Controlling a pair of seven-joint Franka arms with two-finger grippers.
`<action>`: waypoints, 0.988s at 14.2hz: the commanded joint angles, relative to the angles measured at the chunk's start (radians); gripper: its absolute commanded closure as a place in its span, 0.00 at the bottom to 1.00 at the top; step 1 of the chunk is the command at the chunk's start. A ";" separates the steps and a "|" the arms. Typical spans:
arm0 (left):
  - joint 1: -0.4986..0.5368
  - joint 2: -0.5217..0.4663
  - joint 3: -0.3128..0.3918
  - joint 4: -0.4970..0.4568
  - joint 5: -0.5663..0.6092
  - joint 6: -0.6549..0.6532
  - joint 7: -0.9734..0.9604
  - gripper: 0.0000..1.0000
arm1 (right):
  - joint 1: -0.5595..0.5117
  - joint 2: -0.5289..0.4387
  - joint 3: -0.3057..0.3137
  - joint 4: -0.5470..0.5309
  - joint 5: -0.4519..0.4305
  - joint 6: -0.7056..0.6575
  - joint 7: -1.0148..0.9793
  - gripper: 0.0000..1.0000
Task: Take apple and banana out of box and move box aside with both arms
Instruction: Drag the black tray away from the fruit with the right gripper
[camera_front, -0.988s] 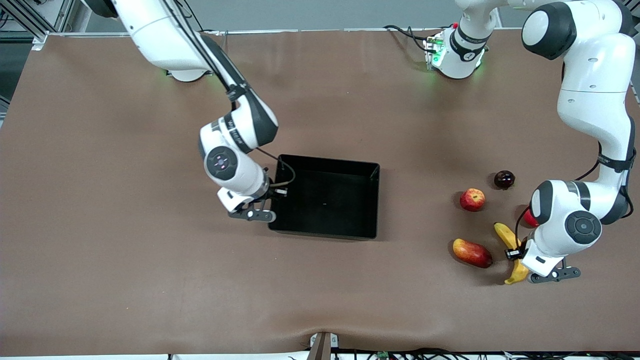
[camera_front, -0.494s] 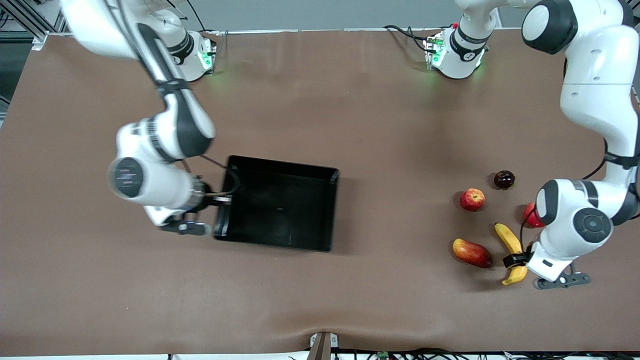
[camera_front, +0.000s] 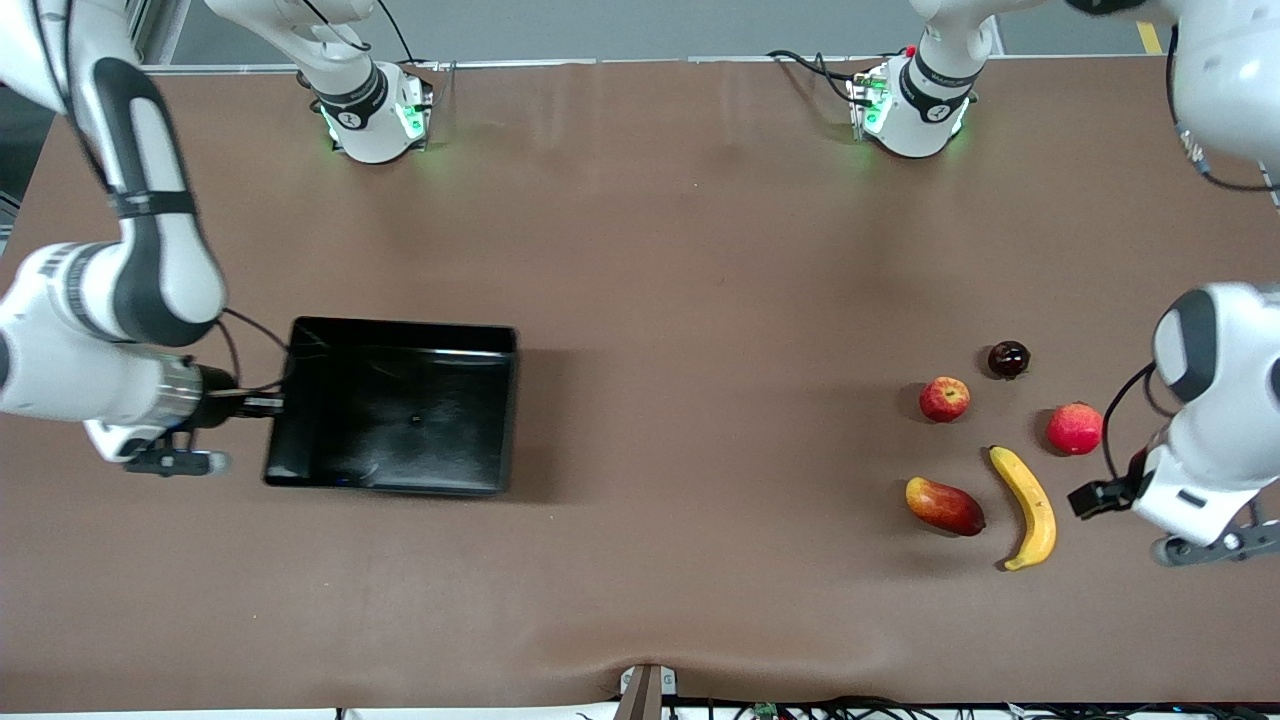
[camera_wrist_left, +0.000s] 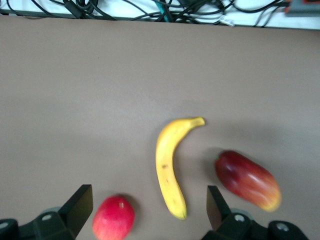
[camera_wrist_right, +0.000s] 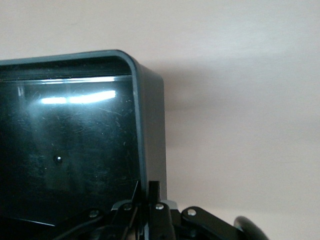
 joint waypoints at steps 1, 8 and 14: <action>0.006 -0.105 -0.017 -0.036 -0.040 -0.065 0.022 0.00 | -0.114 -0.003 0.025 -0.018 0.002 0.037 -0.120 1.00; 0.008 -0.297 -0.049 -0.036 -0.147 -0.318 0.028 0.00 | -0.292 0.131 0.028 -0.011 0.016 0.163 -0.345 1.00; 0.003 -0.418 -0.096 -0.038 -0.210 -0.444 0.049 0.00 | -0.320 0.161 0.028 0.006 0.016 0.163 -0.345 0.95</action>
